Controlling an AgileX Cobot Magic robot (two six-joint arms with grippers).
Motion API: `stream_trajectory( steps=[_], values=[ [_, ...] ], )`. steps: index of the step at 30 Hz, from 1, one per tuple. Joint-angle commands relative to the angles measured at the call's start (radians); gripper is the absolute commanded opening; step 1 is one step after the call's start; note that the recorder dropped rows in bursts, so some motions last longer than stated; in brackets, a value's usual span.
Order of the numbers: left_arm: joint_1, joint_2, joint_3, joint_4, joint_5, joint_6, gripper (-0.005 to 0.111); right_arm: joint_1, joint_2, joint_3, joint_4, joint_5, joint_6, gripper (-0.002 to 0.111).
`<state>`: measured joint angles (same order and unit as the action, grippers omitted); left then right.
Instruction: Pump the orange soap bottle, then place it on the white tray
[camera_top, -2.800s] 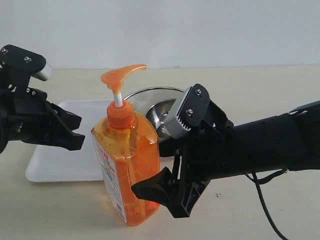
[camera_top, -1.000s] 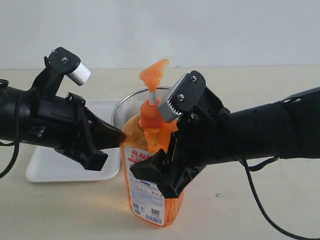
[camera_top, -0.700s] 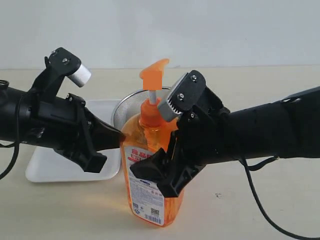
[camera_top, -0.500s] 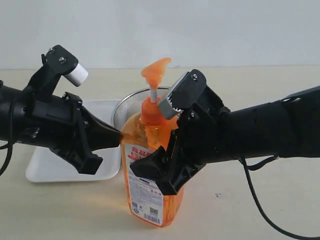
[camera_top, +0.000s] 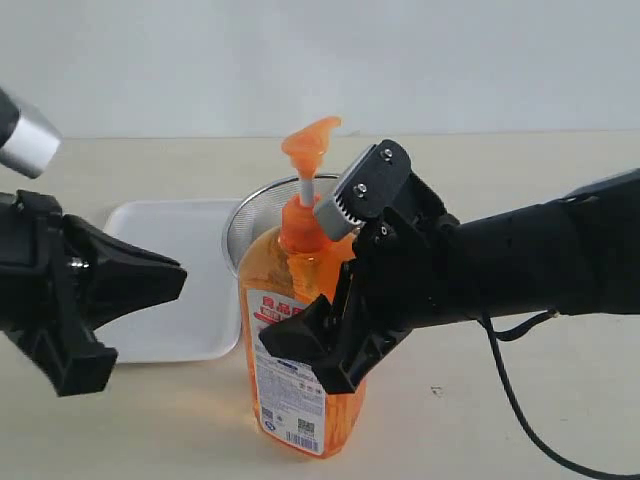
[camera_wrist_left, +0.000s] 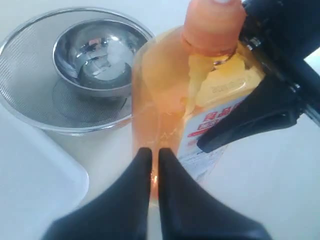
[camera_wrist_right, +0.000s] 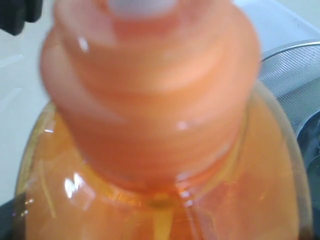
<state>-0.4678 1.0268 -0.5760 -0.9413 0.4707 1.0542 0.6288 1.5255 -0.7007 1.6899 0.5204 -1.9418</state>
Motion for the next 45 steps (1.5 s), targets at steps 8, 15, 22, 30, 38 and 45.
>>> stream_trajectory(
  steps=[8,15,22,30,38,45],
  values=[
    [-0.008,-0.255,0.090,0.108,-0.019,-0.219,0.005,0.000,0.002,0.003,-0.094,0.014,0.077,0.000],
    [-0.008,-0.346,0.097,0.230,0.000,-0.361,0.005,0.000,-0.007,0.006,-0.163,0.003,0.135,0.000],
    [-0.008,-0.385,0.097,0.354,0.024,-0.487,0.005,0.000,-0.076,0.072,-0.168,-0.054,0.144,0.000],
    [-0.008,-0.391,0.097,0.356,0.047,-0.493,0.005,0.000,-0.147,0.104,-0.172,-0.121,0.181,0.000],
    [-0.008,-0.391,0.097,0.389,0.053,-0.528,0.005,0.000,-0.177,0.135,-0.176,-0.192,0.219,0.000],
    [-0.008,-0.391,0.097,0.446,0.053,-0.591,0.005,0.000,-0.177,0.162,-0.179,-0.273,0.248,0.000]
  ],
)
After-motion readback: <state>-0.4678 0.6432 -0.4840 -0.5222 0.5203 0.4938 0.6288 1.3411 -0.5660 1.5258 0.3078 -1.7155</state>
